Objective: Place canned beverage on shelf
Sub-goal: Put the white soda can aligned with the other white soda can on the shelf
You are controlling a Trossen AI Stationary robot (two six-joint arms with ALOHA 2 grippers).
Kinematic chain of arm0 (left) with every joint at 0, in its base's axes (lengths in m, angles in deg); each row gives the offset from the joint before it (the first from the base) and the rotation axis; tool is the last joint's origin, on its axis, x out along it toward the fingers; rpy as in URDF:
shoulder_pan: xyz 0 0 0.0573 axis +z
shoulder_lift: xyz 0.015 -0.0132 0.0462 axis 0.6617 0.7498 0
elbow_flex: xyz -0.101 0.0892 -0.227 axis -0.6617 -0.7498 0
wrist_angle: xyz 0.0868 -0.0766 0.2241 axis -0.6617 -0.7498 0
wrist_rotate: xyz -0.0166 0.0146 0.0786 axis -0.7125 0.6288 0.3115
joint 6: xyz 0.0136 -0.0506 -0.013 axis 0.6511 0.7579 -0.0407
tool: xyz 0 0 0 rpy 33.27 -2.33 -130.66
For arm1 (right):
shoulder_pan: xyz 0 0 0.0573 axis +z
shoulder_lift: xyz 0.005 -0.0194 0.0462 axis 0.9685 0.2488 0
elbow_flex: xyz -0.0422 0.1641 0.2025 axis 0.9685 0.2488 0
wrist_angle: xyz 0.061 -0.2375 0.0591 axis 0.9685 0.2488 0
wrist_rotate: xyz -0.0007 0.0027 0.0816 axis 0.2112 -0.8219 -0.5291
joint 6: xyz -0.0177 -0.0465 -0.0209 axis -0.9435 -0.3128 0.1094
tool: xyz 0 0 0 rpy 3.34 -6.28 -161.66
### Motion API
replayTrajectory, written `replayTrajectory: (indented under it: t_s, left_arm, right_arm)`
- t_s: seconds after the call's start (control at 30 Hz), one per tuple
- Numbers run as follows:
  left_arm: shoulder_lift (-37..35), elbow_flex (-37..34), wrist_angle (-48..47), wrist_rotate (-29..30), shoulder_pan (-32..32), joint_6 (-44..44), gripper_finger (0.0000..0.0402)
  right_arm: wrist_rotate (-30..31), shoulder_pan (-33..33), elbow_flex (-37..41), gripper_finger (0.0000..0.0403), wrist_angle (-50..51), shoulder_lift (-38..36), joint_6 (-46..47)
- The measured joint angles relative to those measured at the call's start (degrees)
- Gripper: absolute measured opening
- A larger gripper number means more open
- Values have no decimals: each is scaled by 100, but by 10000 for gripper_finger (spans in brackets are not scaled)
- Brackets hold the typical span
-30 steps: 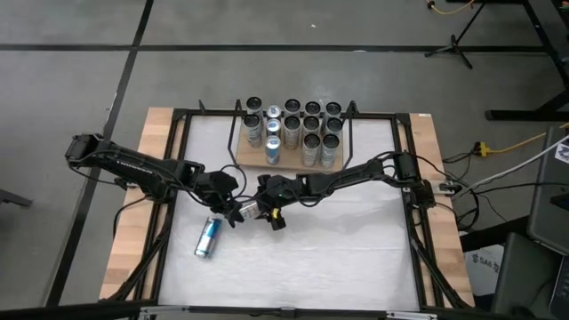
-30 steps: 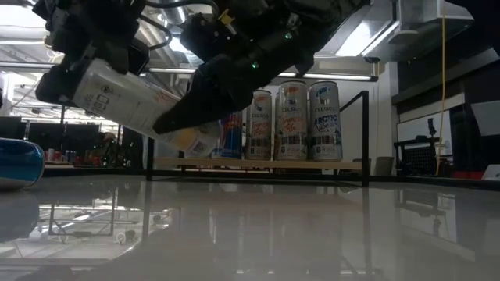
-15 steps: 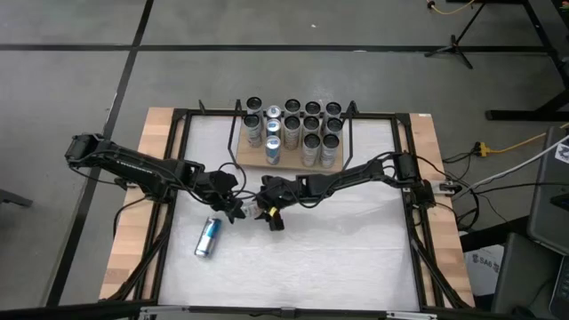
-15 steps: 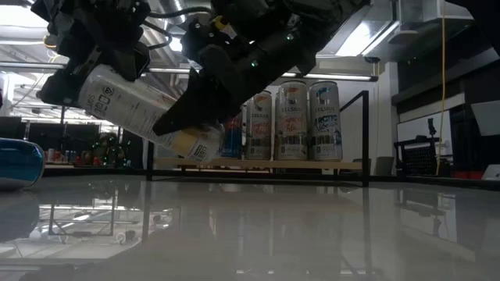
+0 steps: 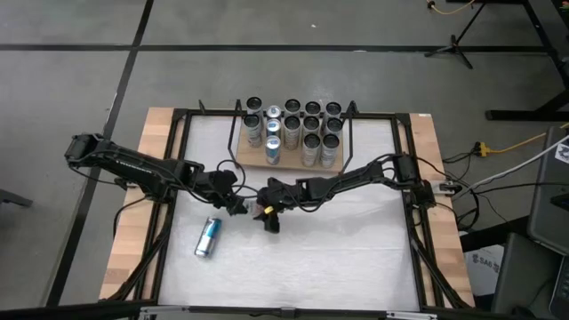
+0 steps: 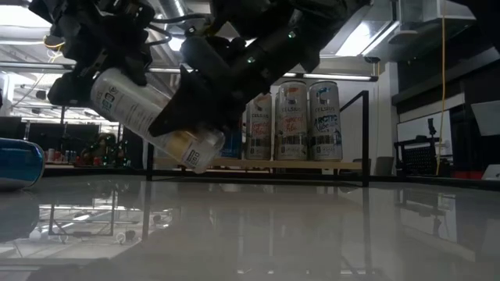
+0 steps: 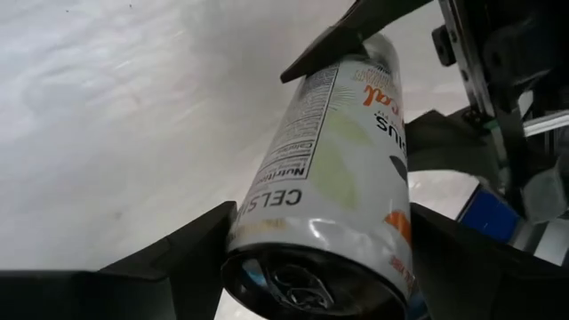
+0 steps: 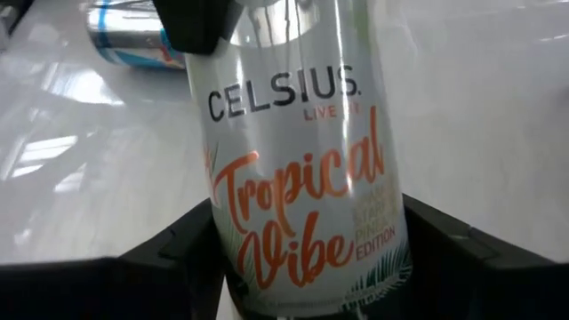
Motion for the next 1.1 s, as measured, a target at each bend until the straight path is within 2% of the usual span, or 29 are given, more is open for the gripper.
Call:
replayTrajectory:
  t_s: [0.4,0.9,1.1]
  left_arm:
    - [0,4,95,316,-2,33,289]
    - [13,3,418,653,0,38,288]
    - [15,0,414,651,0,20,268]
  right_arm:
    - [707,194,0,254,-85,0,743]
    - [875,177,-37,255,-432,-13,931]
    - [862,179,-37,255,-437,-13,897]
